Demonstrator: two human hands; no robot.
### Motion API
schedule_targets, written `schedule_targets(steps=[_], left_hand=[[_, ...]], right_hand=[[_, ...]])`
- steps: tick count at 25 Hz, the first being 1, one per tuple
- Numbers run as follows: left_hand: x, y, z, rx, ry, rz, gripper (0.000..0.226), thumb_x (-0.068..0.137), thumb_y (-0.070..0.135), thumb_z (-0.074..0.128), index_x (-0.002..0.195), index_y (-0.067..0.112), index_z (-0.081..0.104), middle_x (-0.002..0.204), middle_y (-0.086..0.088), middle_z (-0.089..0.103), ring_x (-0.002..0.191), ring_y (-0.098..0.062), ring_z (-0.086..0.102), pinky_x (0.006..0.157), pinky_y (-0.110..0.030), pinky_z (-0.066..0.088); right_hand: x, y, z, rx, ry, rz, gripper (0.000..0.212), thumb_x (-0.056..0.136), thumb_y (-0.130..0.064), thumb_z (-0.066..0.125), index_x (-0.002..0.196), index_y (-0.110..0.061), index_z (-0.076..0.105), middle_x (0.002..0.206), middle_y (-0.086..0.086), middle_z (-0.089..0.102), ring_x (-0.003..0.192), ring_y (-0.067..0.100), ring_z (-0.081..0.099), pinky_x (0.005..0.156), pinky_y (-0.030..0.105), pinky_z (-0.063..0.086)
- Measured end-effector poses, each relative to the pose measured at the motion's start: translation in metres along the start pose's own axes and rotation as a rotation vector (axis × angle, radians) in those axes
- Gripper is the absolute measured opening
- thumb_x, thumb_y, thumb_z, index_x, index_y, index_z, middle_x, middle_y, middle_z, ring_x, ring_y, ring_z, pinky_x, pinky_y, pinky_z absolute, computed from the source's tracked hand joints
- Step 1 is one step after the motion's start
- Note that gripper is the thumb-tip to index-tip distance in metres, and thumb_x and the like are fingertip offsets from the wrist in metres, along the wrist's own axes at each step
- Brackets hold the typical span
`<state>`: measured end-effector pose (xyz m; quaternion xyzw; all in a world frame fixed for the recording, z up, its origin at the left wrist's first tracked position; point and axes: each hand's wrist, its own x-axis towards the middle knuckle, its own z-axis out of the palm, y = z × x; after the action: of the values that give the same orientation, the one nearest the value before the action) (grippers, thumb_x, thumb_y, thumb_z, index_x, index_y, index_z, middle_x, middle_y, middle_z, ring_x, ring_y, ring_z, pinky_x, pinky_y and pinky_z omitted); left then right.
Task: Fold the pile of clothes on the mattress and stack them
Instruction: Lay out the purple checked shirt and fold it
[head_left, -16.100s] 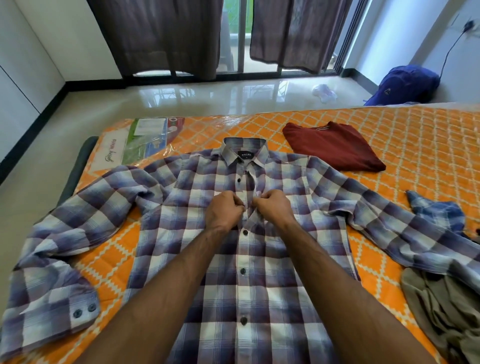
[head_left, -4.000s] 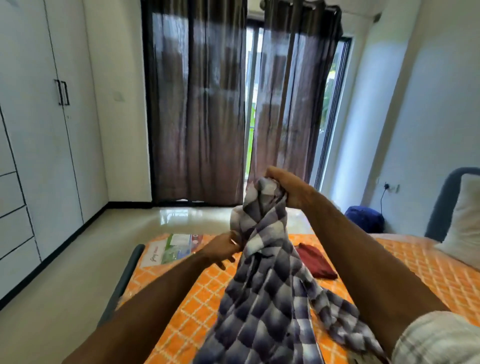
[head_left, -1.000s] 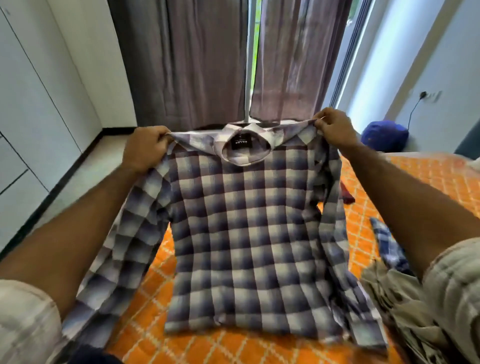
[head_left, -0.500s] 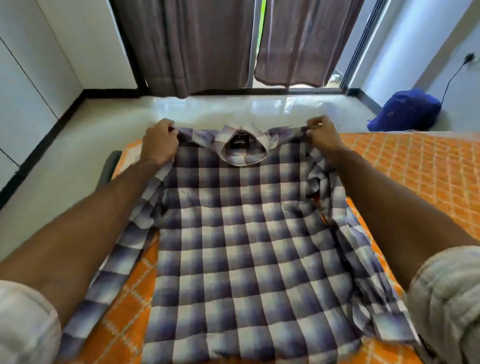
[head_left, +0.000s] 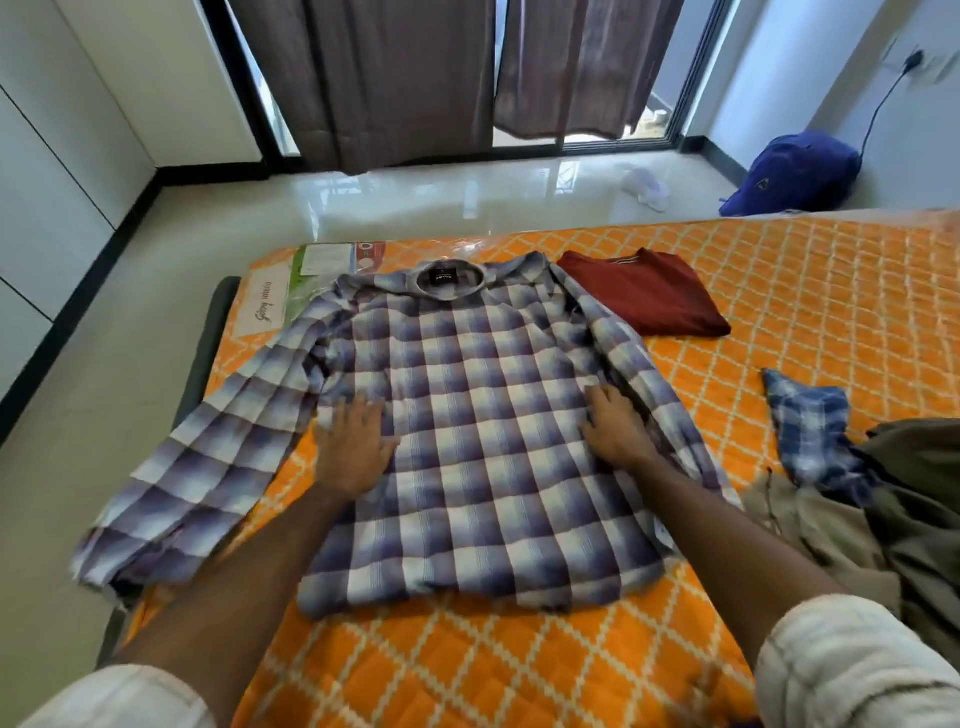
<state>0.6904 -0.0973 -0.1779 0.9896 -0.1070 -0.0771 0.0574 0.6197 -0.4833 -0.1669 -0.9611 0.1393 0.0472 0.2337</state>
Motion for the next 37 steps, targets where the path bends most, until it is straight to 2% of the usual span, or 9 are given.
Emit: schedule_targets(steps=[6,11,16,23,25,27,30,34,37], left_hand=[[-0.083,0.003,-0.008,-0.482,0.117,-0.517,0.098,0.081,0.04,0.081,0.152,0.008,0.021,0.152,-0.026,0.033,0.133,-0.049,0.041,0.102,-0.057,0.041],[-0.104,-0.009,-0.003,-0.724,-0.064,-0.528,0.049,0.088,0.034,0.075,0.123,0.002,0.06,0.114,-0.02,0.068,0.095,-0.036,0.065,0.078,-0.043,0.055],[-0.123,-0.013,-0.003,-0.69,0.041,-0.534,0.056,0.089,0.039,0.074,0.125,0.001,0.057,0.12,-0.022,0.064,0.107,-0.042,0.06,0.084,-0.046,0.051],[-0.144,-0.007,0.003,-0.688,-0.028,-0.504,0.047,0.095,0.037,0.063,0.128,0.005,0.054,0.124,-0.019,0.063,0.105,-0.038,0.061,0.083,-0.043,0.05],[-0.151,-0.003,-0.003,-0.653,-0.024,-0.465,0.044,0.099,0.031,0.057,0.132,0.003,0.051,0.127,-0.021,0.06,0.109,-0.04,0.059,0.08,-0.04,0.046],[-0.158,-0.002,-0.011,-0.634,0.042,-0.405,0.04,0.1,0.027,0.057,0.129,-0.001,0.052,0.126,-0.024,0.06,0.11,-0.042,0.058,0.081,-0.038,0.042],[-0.166,-0.006,-0.021,-0.617,0.103,-0.394,0.035,0.098,0.026,0.061,0.116,-0.004,0.061,0.116,-0.028,0.064,0.102,-0.043,0.06,0.076,-0.037,0.039],[-0.169,-0.015,-0.042,-0.772,-0.182,-0.595,0.024,0.092,0.015,0.07,0.077,0.002,0.056,0.066,-0.022,0.048,0.053,-0.021,0.04,0.052,-0.026,0.028],[-0.167,-0.02,-0.056,-0.704,-0.343,-0.587,0.036,0.093,0.009,0.063,0.064,0.012,0.042,0.054,-0.004,0.032,0.044,-0.011,0.024,0.048,-0.017,0.022]], right_hand=[[-0.074,0.019,-0.01,-0.013,0.051,0.183,0.058,0.098,-0.039,0.05,0.148,-0.014,0.035,0.142,0.019,0.049,0.132,0.044,0.047,0.107,0.056,0.042],[-0.102,0.024,-0.018,0.002,-0.096,0.258,0.079,0.093,-0.043,0.066,0.153,-0.007,0.028,0.155,0.022,0.035,0.142,0.045,0.035,0.114,0.056,0.034],[-0.123,0.03,-0.017,-0.088,-0.065,0.405,0.09,0.09,-0.06,0.064,0.154,-0.011,0.025,0.161,0.019,0.017,0.149,0.043,0.015,0.118,0.06,0.017],[-0.136,0.041,-0.025,-0.266,0.004,0.338,0.057,0.095,-0.056,0.057,0.134,-0.015,0.058,0.15,0.015,0.039,0.14,0.038,0.033,0.111,0.057,0.028],[-0.143,0.04,-0.023,-0.262,0.198,0.212,0.043,0.096,-0.049,0.059,0.124,-0.016,0.06,0.136,0.012,0.051,0.129,0.034,0.043,0.104,0.056,0.035],[-0.151,0.039,-0.03,0.082,0.328,0.096,0.028,0.096,-0.037,0.064,0.111,-0.014,0.057,0.115,0.009,0.061,0.111,0.029,0.054,0.092,0.049,0.044],[-0.149,0.053,-0.038,0.746,0.149,0.312,0.022,0.093,-0.022,0.071,0.104,-0.007,0.06,0.1,0.009,0.068,0.099,0.028,0.064,0.079,0.045,0.052],[-0.156,0.065,-0.06,1.158,-0.216,0.712,0.019,0.102,-0.013,0.056,0.093,0.001,0.062,0.062,0.009,0.061,0.045,0.014,0.059,0.043,0.02,0.05],[-0.176,0.061,-0.086,1.237,-0.433,0.782,0.035,0.107,-0.012,0.041,0.078,-0.004,0.057,0.051,0.005,0.054,0.033,0.007,0.049,0.029,0.012,0.036]])
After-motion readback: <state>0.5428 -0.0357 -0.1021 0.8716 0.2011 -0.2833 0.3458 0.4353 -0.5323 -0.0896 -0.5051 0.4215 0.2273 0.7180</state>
